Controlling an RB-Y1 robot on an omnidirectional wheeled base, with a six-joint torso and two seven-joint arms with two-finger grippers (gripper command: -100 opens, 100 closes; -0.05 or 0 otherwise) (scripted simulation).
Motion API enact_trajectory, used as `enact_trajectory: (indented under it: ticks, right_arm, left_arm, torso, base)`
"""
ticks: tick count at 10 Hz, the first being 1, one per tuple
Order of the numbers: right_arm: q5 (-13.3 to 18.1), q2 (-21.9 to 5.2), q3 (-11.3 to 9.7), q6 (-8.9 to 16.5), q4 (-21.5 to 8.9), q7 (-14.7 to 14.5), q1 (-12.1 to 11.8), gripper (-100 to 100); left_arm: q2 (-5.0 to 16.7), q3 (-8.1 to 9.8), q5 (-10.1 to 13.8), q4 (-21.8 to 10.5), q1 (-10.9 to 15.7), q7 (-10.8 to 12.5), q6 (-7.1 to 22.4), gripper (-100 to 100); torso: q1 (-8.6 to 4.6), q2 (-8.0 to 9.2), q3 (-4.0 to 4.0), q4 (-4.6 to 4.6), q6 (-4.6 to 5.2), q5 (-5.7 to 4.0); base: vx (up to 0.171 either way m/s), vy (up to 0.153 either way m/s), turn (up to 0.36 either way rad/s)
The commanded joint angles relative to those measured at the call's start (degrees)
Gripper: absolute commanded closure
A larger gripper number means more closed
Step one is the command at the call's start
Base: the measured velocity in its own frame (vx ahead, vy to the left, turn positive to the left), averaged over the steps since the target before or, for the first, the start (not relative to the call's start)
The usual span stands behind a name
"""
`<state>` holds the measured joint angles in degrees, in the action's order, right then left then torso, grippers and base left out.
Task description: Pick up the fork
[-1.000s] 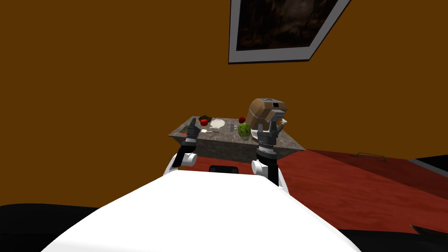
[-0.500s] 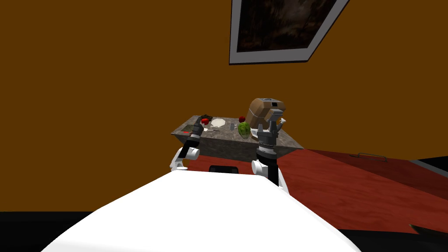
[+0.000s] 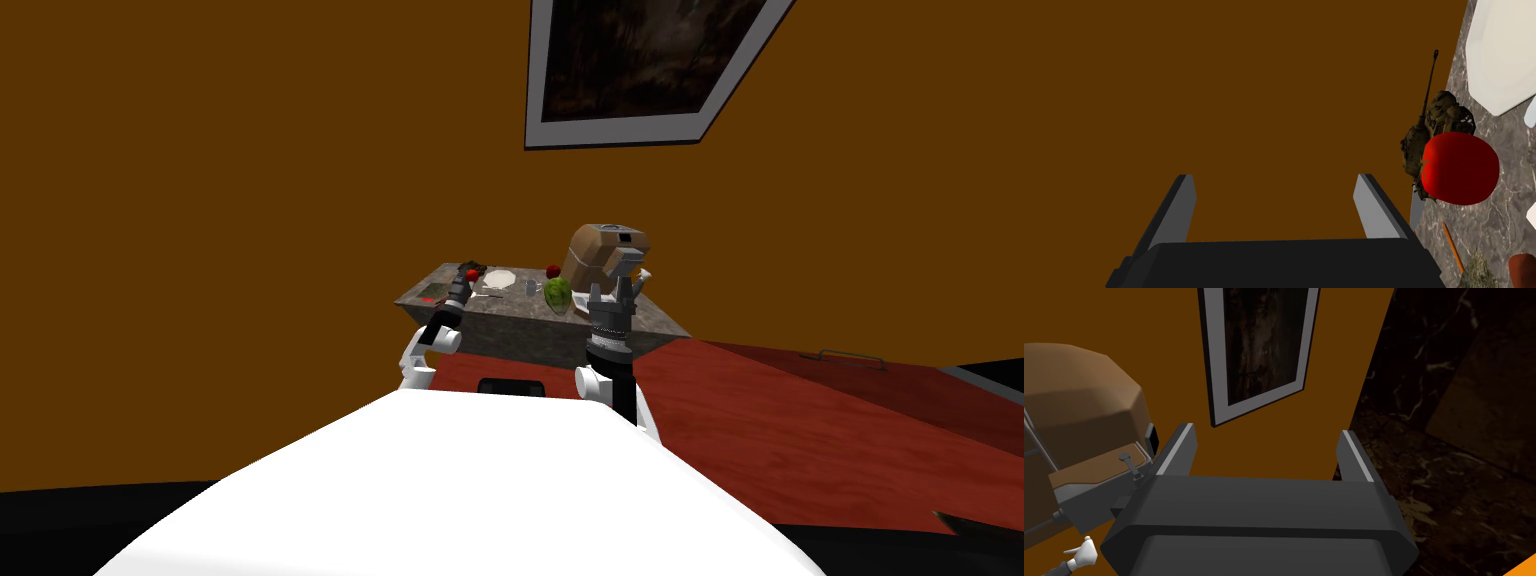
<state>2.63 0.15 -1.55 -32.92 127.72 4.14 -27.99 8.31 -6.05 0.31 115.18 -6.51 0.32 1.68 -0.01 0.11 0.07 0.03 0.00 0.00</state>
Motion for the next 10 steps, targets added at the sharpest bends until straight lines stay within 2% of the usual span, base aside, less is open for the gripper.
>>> enact_trajectory:
  ticks: [1, 2, 3, 5, 6, 7, 8, 9, 10]
  right_arm:
    - [0.0, 0.0, 0.0, 0.0, 0.0, 0.0, 0.0, 0]
    - [0.0, 0.0, 0.0, 0.0, 0.0, 0.0, 0.0, 0]
    - [0.0, 0.0, 0.0, 0.0, 0.0, 0.0, 0.0, 0]
    - [0.0, 0.0, 0.0, 0.0, 0.0, 0.0, 0.0, 0]
    - [0.0, 0.0, 0.0, 0.0, 0.0, 0.0, 0.0, 0]
    - [0.0, 0.0, 0.0, 0.0, 0.0, 0.0, 0.0, 0]
    - [0.0, 0.0, 0.0, 0.0, 0.0, 0.0, 0.0, 0]
    - [0.0, 0.0, 0.0, 0.0, 0.0, 0.0, 0.0, 0]
    - [0.0, 0.0, 0.0, 0.0, 0.0, 0.0, 0.0, 0]
  left_arm:
    - [0.2, -0.26, 0.1, -2.06, 2.86, 0.83, 2.86, -100]
    - [0.2, -0.26, 0.1, -2.06, 3.21, 0.83, 4.44, -100]
    - [0.36, -0.34, 0.24, -4.24, 5.58, 1.57, 5.99, -100]
    - [0.36, -0.34, 0.24, -4.24, 6.22, 1.57, 7.94, -100]
    - [0.5, -0.39, 0.37, -6.5, 9.09, 2.28, 10.08, -100]
    - [0.5, -0.39, 0.37, -6.5, 9.24, 2.28, 11.51, -100]
    - [0.61, -0.4, 0.51, -8.87, 11.38, 2.95, 13.05, -100]
    - [0.61, -0.4, 0.51, -8.87, 12.27, 2.95, 14.83, -100]
    - [0.7, -0.38, 0.65, -11.07, 14.25, 3.57, 16.6, -100]
  torso:
    - [0.0, 0.0, 0.0, 0.0, 0.0, 0.0]
    - [0.0, 0.01, 0.0, 0.0, 0.0, 0.0]
    - [-0.01, 0.01, 0.0, 0.0, 0.0, 0.0]
    - [-0.01, -0.01, -0.01, 0.0, 0.0, 0.0]
    - [-0.01, -0.05, -0.03, -0.01, -0.01, 0.0]
    - [-0.03, -0.05, -0.03, -0.01, 0.0, -0.01]
    - [-0.03, -0.04, -0.02, -0.01, -0.01, -0.01]
    - [-0.02, -0.03, -0.02, -0.01, 0.0, -0.01]
    - [-0.01, -0.05, -0.03, -0.01, 0.0, 0.0]
  base:
    - [-0.041, -0.001, 0.019]
    - [-0.037, -0.003, 0.007]
    - [-0.037, -0.002, 0.018]
    - [-0.024, -0.001, 0.001]
    - [-0.025, -0.008, 0.018]
    - [-0.024, -0.008, 0.005]
    - [-0.028, -0.004, 0.01]
    - [-0.024, -0.002, 0.004]
    - [-0.024, -0.004, 0.006]
